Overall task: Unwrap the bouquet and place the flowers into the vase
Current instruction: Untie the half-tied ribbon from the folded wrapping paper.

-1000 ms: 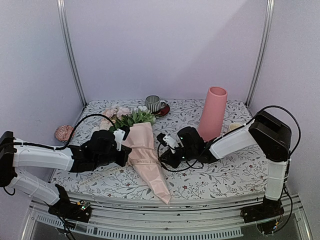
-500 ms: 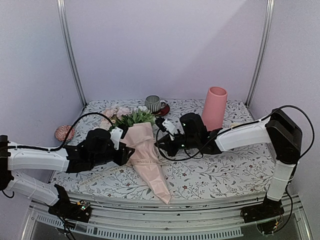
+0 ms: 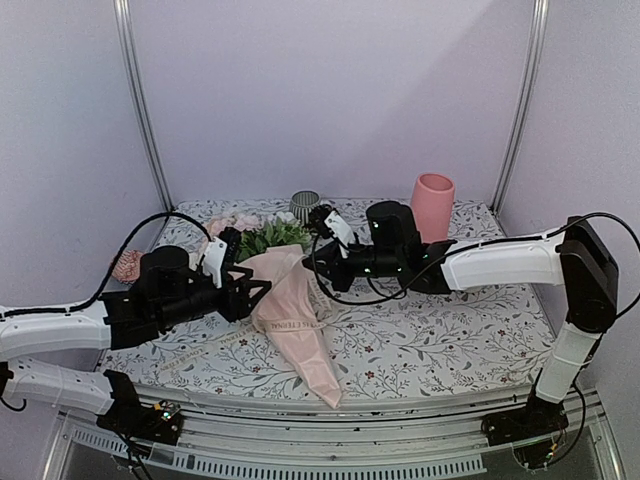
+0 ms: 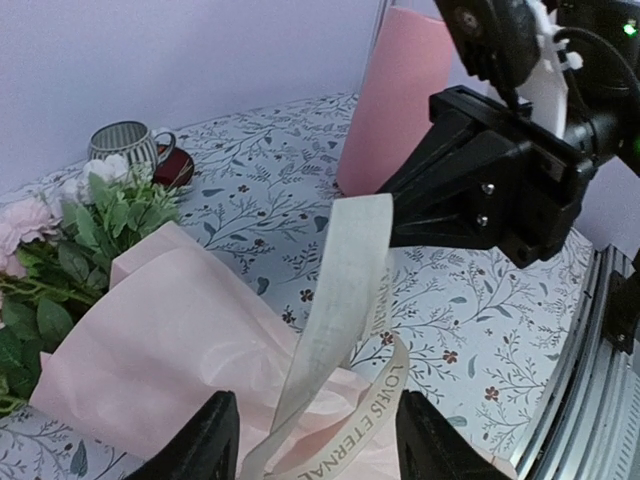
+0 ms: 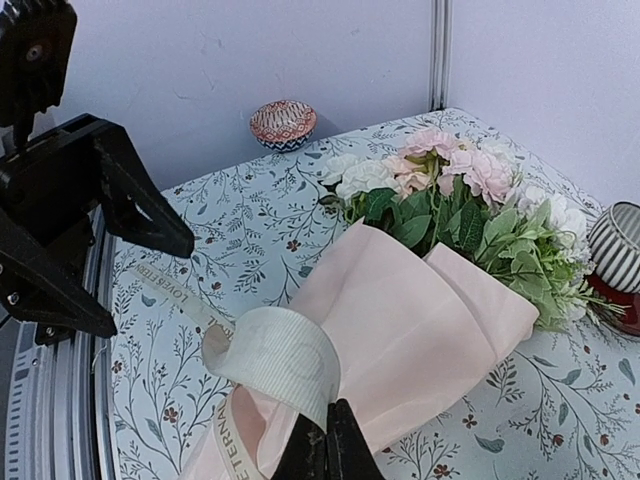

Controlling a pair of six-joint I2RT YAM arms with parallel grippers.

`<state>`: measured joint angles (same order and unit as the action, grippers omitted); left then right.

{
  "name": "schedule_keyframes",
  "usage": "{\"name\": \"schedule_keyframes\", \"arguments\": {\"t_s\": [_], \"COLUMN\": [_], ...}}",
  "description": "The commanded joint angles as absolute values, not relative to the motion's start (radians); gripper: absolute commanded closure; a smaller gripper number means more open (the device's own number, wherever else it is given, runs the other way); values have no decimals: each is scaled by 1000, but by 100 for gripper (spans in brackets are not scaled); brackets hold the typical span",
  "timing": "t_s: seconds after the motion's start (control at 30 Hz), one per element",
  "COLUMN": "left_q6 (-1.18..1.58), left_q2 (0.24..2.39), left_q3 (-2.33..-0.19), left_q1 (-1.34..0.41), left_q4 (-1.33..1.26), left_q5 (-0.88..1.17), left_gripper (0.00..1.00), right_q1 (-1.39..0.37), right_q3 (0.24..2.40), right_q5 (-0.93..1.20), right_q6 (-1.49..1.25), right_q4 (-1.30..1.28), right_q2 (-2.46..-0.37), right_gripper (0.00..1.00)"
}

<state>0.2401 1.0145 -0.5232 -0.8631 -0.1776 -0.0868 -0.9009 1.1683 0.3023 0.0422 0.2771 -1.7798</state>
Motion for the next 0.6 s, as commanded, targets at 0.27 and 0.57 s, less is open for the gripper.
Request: {"name": "schedule_keyframes", "arguments": {"t_s": [0.27, 0.57], "left_q6": [297, 273], "left_q2": [1016, 1053], "left_q3": [-482, -536], "left_q1": [-855, -762], "left_q4": [-306, -193], "left_q5": [-15, 81], "left_gripper": [22, 2], "right_q1": [-906, -926], "right_q3": [1200, 1201], "right_q5": [341, 367], "right_q6": [48, 60], "right_q4": [271, 269], "right_q2": [-1796, -1824], "right_gripper": [96, 96]}}
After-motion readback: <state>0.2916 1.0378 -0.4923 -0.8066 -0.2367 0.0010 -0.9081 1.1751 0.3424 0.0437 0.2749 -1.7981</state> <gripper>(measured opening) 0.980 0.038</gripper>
